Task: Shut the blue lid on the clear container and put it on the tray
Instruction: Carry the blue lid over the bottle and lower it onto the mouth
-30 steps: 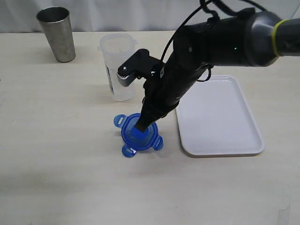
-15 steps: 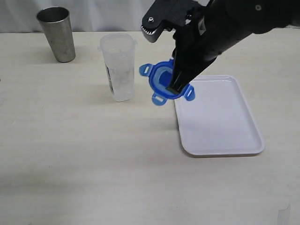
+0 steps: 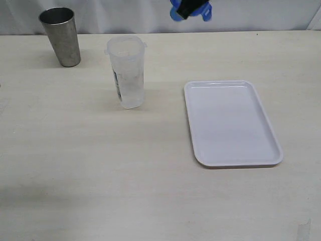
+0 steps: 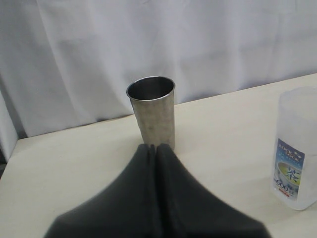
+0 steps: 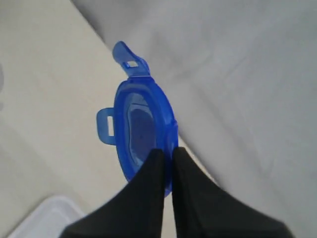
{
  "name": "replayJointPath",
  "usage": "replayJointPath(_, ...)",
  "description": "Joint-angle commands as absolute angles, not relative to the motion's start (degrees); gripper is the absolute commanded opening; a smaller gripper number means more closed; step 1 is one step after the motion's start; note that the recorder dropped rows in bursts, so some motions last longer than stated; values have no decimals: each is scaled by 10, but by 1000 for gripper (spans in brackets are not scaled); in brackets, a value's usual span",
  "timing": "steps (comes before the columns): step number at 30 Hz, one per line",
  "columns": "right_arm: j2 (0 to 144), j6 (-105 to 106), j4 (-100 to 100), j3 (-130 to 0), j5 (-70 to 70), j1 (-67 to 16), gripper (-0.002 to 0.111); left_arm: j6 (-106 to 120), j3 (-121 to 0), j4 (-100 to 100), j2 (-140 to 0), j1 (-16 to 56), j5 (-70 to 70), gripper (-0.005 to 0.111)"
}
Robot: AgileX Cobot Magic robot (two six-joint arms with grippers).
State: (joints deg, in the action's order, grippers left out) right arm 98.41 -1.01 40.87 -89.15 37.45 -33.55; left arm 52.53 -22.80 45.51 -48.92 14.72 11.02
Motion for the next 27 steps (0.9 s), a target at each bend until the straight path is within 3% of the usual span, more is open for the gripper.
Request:
replayJointPath(1,1057,16,412,-966,335,-335,4,523,-225,457,-487,146,109,0)
replayJointPath(9,1158,35,429,-1052,313,-347,4,523,-225,457,-487,146,109,0)
replayJointPath(18,1168,114,432,-1059,337,-419,4,523,-225,457,-487,146,112,0)
replayJointPath(27,1168,119,456,-1059,394,-428,4,523,-225,457,-487,146,110,0)
